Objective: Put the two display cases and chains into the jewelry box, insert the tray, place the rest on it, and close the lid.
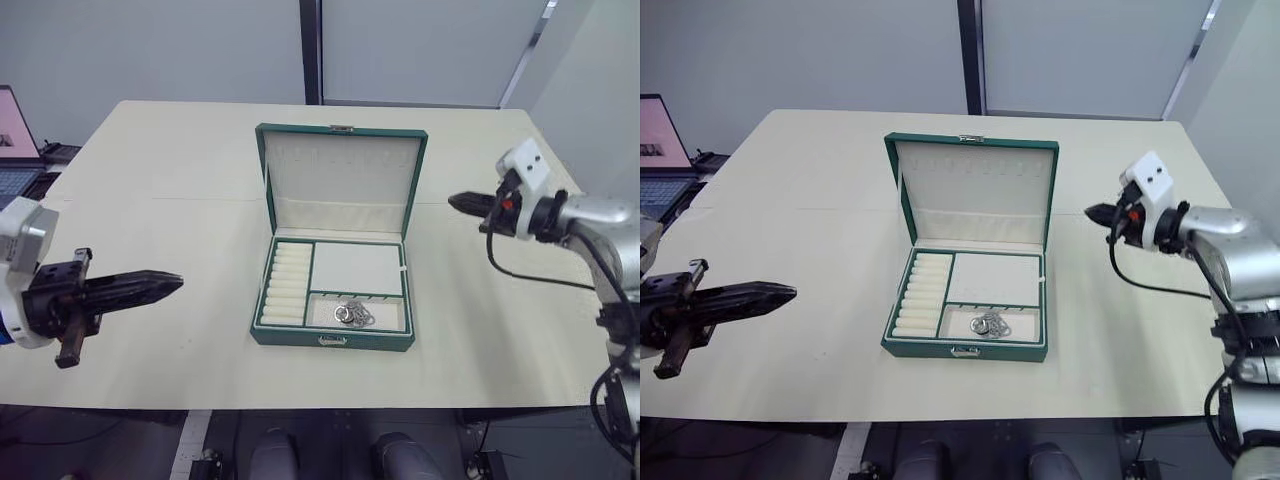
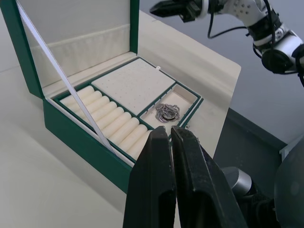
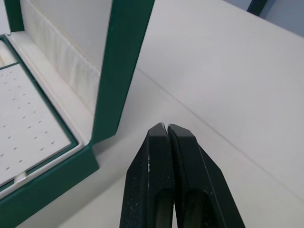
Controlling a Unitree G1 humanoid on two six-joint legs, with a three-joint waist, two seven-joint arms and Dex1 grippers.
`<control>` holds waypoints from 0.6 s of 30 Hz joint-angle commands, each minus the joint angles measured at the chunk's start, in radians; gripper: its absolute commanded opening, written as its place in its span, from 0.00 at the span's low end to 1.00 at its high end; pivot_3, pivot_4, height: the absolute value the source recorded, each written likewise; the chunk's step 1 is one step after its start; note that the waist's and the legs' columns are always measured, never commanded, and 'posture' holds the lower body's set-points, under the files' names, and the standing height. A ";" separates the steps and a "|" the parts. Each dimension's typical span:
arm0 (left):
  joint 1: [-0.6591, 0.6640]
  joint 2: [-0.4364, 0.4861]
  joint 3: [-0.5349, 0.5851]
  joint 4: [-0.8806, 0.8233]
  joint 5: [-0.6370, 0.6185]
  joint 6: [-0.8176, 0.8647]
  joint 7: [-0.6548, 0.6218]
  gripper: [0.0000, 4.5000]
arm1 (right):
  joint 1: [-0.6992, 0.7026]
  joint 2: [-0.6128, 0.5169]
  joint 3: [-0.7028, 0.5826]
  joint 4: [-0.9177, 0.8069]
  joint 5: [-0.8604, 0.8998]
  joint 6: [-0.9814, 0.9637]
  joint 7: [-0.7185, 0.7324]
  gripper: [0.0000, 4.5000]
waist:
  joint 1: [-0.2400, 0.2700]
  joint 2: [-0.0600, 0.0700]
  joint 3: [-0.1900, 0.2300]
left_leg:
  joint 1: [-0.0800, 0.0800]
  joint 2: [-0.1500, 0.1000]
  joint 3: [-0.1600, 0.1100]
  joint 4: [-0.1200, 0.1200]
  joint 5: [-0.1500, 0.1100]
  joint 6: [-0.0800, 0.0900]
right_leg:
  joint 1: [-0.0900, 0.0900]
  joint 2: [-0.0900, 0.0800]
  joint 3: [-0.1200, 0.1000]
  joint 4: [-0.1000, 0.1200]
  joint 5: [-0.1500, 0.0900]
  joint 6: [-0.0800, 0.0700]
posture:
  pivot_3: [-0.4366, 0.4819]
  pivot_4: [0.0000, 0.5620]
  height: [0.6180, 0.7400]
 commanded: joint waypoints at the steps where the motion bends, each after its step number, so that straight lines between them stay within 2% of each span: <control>1: 0.052 -0.024 0.063 -0.056 0.034 -0.082 -0.012 0.03 | -0.111 0.033 0.030 0.155 -0.054 -0.111 0.032 0.01 | -0.002 0.000 0.000 | 0.000 0.000 0.000 0.000 0.000 0.000 | 0.000 0.000 0.000 0.000 0.000 0.000 | 0.48 0.27 1.00; 6: 0.109 -0.063 0.094 -0.085 0.077 -0.186 -0.002 0.03 | -0.256 0.110 0.075 0.365 -0.119 -0.242 0.072 0.01 | -0.006 0.001 0.000 | 0.000 0.000 0.001 0.000 0.000 0.000 | 0.000 0.000 0.000 0.000 0.000 0.000 | 0.48 0.27 1.00; 10: 0.125 -0.068 0.096 -0.091 0.061 -0.190 0.018 0.03 | -0.330 0.151 0.080 0.460 -0.145 -0.310 0.100 0.01 | -0.003 0.001 0.001 | 0.000 0.000 0.001 0.000 0.000 -0.001 | 0.000 -0.001 0.000 0.000 0.000 0.000 | 0.48 0.27 1.00; 14: 0.120 -0.071 0.096 -0.087 0.048 -0.187 0.044 0.03 | -0.374 0.177 0.075 0.466 -0.147 -0.340 0.130 0.01 | -0.005 0.002 0.001 | 0.000 0.000 0.001 0.000 0.000 0.000 | -0.001 -0.001 0.000 0.000 0.000 0.000 | 0.48 0.27 1.00; 18: 0.107 -0.065 0.086 -0.074 0.041 -0.188 0.057 0.03 | -0.368 0.178 0.060 0.355 -0.117 -0.290 0.156 0.01 | -0.005 0.002 0.002 | 0.000 0.000 0.001 0.000 0.000 0.000 | -0.001 -0.001 0.000 0.000 0.000 0.000 | 0.48 0.27 1.00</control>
